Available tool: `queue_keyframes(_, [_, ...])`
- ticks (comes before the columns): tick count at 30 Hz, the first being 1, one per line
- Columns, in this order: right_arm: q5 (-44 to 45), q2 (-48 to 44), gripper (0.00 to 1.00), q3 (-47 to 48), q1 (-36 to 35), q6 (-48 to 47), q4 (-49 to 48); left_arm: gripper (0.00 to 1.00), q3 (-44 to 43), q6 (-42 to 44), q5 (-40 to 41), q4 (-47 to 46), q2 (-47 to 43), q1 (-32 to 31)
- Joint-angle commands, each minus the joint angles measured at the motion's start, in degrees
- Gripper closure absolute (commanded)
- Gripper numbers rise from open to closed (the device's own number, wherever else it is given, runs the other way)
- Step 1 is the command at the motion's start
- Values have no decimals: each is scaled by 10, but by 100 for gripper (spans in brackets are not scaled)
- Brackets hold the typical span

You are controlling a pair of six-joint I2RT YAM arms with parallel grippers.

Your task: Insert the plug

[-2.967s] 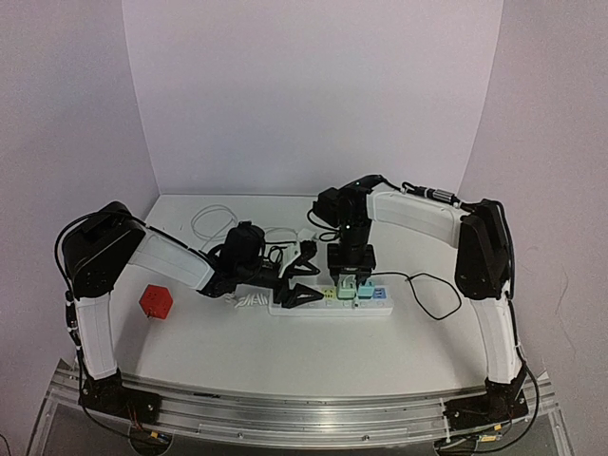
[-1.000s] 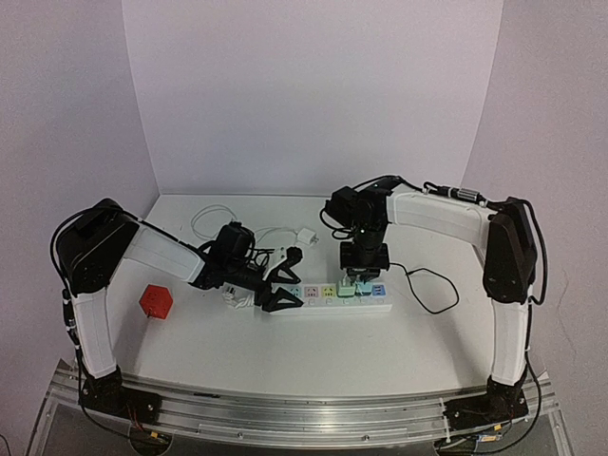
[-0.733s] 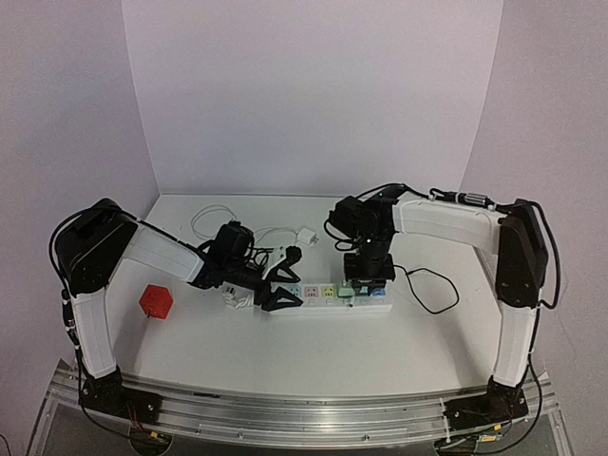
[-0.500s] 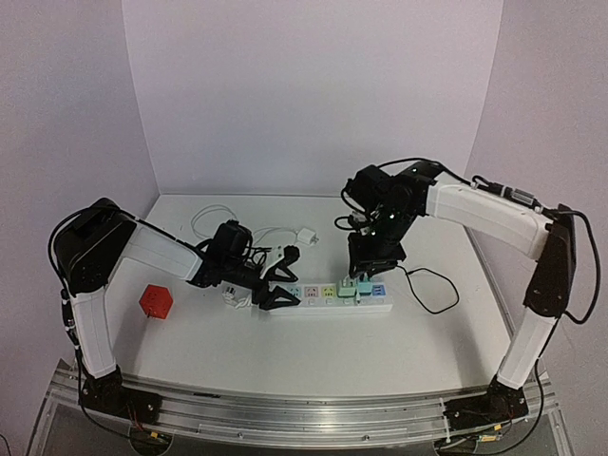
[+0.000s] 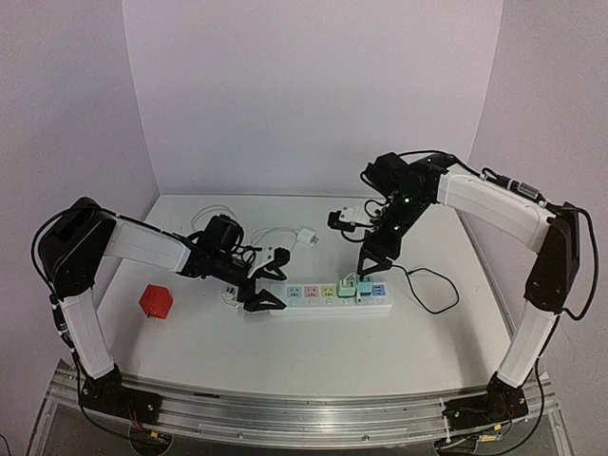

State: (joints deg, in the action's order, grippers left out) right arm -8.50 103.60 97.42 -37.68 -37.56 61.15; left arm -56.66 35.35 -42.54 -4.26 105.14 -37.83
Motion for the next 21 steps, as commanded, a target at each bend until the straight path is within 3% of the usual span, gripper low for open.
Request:
queue_keyframes(1, [-12,37,29,-6,8,-195,-17,13,-11,77,-8,83,-29,5])
queue_keyframes(14, [-20,130,37,-7,50,-256,-38,13,-5,83,0,75,-19,13])
queue_keyframes(21, [-31,136,51,-33,50,-260,-47,13,-5,81,1,73,-10,13])
